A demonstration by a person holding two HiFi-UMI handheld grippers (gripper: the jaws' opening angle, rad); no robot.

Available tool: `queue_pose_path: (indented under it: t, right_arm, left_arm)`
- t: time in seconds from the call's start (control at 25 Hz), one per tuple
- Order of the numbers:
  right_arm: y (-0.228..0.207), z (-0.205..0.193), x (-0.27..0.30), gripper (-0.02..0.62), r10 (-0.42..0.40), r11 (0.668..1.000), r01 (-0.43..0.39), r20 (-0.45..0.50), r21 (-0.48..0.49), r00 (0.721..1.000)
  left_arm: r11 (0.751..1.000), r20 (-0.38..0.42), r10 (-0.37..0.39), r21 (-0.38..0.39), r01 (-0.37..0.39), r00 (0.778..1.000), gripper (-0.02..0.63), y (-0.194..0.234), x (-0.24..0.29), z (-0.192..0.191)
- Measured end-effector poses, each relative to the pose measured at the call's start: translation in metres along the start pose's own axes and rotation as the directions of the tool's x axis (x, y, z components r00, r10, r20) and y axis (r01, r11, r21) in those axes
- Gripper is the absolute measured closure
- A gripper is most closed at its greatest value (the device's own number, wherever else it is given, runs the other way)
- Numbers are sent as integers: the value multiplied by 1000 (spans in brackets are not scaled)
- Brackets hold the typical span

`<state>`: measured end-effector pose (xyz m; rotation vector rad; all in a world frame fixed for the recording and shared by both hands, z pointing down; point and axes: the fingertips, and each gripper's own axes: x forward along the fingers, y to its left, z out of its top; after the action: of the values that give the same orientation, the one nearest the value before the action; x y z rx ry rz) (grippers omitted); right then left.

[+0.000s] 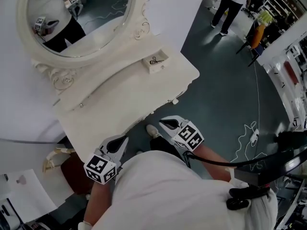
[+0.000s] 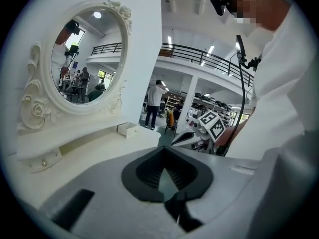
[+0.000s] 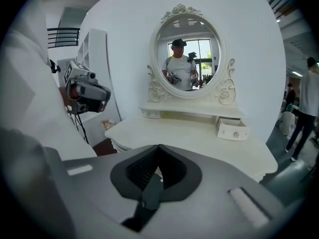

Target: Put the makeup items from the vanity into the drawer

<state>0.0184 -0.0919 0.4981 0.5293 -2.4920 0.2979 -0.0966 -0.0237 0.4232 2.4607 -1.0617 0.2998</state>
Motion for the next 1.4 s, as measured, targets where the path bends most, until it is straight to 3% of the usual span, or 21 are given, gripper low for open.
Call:
queue_pose_path:
  t: [0.24,0.64,1.4]
  right_arm:
    - [51,-8,-26,595,-11,1000,11,12,-7,1000]
    - [74,-17,-31,595,-21,1000,22,31,-11,999]
    - [100,3,-12,595,22,996,-19,43,-85,999]
  left_arm:
    - [998,-14,-53,32,53,999,607,-30,-13,-10]
    - [995,-22,-82,52,83,996,607,-48,-18,-27]
    - [999,3,-34,32,34,999,607,-43,-48,-37]
